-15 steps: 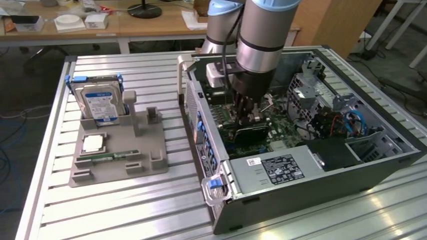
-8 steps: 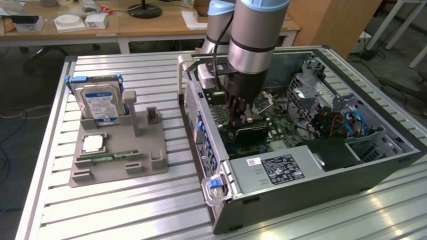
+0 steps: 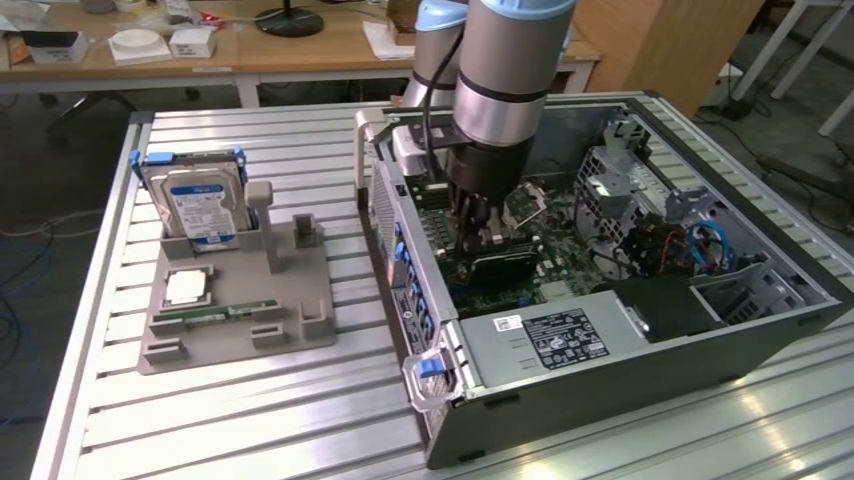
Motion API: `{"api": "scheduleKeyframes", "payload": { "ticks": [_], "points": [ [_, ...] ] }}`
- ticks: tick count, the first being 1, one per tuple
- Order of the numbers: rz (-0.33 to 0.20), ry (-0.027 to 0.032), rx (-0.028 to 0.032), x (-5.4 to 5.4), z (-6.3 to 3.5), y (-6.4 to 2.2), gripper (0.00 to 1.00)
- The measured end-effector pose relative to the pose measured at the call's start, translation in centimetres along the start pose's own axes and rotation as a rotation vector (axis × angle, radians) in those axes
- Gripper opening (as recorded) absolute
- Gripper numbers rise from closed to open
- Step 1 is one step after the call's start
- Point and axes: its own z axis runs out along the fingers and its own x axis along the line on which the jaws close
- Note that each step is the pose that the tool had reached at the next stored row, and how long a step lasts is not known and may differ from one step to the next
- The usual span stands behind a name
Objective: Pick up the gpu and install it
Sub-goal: 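Press down on the gpu until it lock into place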
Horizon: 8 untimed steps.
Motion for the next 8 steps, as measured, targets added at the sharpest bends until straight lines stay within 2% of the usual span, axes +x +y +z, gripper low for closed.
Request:
{"api": "scheduleKeyframes", "payload": {
  "ticks": [8],
  "points": [
    [0.0,0.0,0.0,0.0,-1.61,0.32,0.1]
  ]
}}
